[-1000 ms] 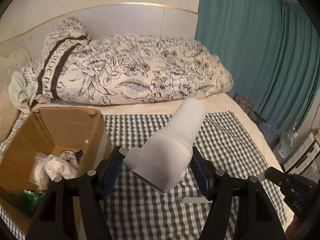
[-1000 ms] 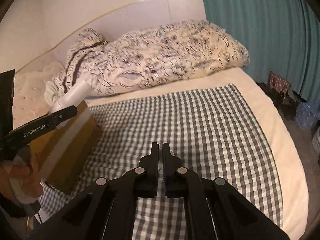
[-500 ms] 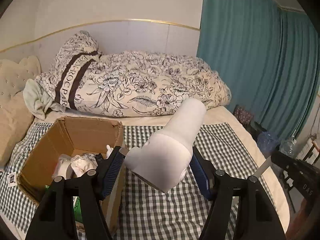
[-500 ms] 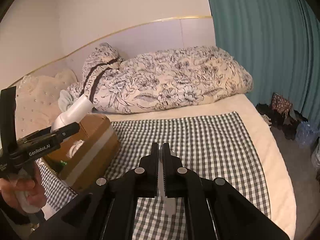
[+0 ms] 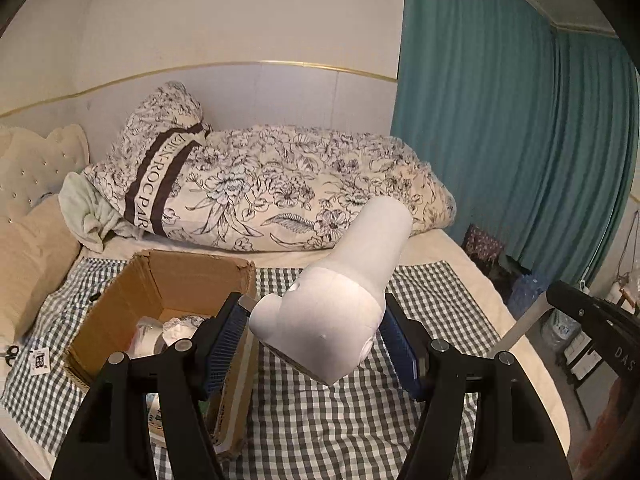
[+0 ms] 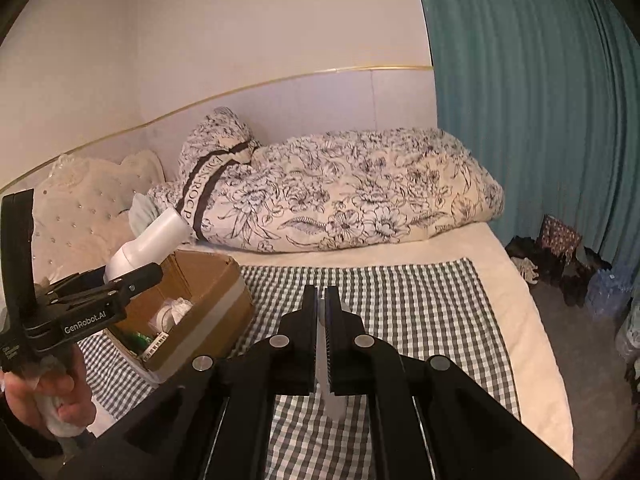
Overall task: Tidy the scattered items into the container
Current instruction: 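Lift and carry the white bottle and foam strip over the cardboard box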
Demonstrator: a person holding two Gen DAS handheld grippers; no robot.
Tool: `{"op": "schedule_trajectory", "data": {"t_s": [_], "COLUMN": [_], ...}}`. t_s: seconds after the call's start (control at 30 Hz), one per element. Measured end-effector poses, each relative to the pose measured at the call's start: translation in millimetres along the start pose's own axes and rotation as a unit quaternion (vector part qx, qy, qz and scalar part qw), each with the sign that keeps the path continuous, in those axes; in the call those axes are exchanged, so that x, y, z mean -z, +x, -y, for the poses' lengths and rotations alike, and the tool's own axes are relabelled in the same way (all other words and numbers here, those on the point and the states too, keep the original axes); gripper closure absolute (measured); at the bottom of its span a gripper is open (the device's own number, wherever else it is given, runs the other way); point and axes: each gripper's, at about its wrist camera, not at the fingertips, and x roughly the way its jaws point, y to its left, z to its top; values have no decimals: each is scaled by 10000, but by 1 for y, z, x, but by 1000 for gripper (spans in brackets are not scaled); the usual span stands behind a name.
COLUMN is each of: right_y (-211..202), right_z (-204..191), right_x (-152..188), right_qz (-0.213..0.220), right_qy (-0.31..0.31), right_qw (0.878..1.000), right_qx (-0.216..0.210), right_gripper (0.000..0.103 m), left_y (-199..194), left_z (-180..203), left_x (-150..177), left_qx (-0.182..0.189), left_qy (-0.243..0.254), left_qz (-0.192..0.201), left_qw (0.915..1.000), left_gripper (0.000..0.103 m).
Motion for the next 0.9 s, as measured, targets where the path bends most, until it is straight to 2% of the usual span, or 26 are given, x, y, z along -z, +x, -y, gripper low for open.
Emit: {"op": "schedule_trajectory", "data": {"t_s": [0.43,0.9], "right_y": [-31,-26], "right_z": [-20,-49], "right_x": [-11,-23], "right_qz": [238,264], "right_qy": [-176,-353], "right_qw": [9995,9988], "right_qx": [-83,-207], "right_gripper": [100,100], "left_y": [-30,-35], "left_z": [-7,-33], "left_x": [-5,-10], "left_qx": [-36,-161], "left_qy": [-28,-114], "left_qz": [147,157], "left_qw": [9999,9997], "left_gripper": [35,35]}}
